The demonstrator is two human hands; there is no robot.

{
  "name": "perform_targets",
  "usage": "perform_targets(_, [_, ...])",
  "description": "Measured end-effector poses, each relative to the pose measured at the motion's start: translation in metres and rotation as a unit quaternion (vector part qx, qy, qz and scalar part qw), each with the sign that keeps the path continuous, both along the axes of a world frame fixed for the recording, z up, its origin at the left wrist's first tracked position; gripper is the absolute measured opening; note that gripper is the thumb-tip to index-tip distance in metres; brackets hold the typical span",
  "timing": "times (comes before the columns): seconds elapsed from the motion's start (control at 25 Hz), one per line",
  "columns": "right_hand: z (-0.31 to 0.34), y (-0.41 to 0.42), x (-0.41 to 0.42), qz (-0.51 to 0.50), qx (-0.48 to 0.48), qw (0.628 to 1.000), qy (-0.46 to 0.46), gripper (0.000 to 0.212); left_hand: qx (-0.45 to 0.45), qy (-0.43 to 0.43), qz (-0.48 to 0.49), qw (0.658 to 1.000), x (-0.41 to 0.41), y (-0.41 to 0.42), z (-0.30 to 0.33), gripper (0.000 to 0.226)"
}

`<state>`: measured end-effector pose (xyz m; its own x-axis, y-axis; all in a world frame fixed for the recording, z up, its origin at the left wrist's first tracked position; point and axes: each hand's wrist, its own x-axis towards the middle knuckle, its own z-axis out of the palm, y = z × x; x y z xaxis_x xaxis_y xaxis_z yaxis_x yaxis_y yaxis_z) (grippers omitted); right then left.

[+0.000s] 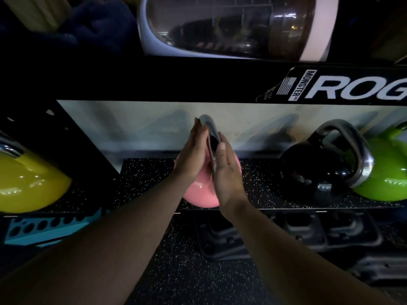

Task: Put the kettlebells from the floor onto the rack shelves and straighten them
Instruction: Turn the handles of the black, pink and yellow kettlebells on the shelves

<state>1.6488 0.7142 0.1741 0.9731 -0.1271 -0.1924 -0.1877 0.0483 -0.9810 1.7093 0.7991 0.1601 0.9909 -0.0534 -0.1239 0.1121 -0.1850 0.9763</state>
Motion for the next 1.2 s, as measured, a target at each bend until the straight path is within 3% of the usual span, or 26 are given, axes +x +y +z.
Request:
perform_targets(0.84, [-0.016, 0.019, 0.015, -0.032, 0.206, 0.978, -0.010, 0.047, -0.013, 0.000, 0.001, 1.000, 0.011, 0.008, -0.009, 0.065])
perform_targets(1.2, [-0.011, 0.027, 0.010, -0.040, 0.167, 0.985, -0.011, 0.043, -0.061, 0.002, -0.015, 0.998, 0.016, 0.012, -0.014, 0.062])
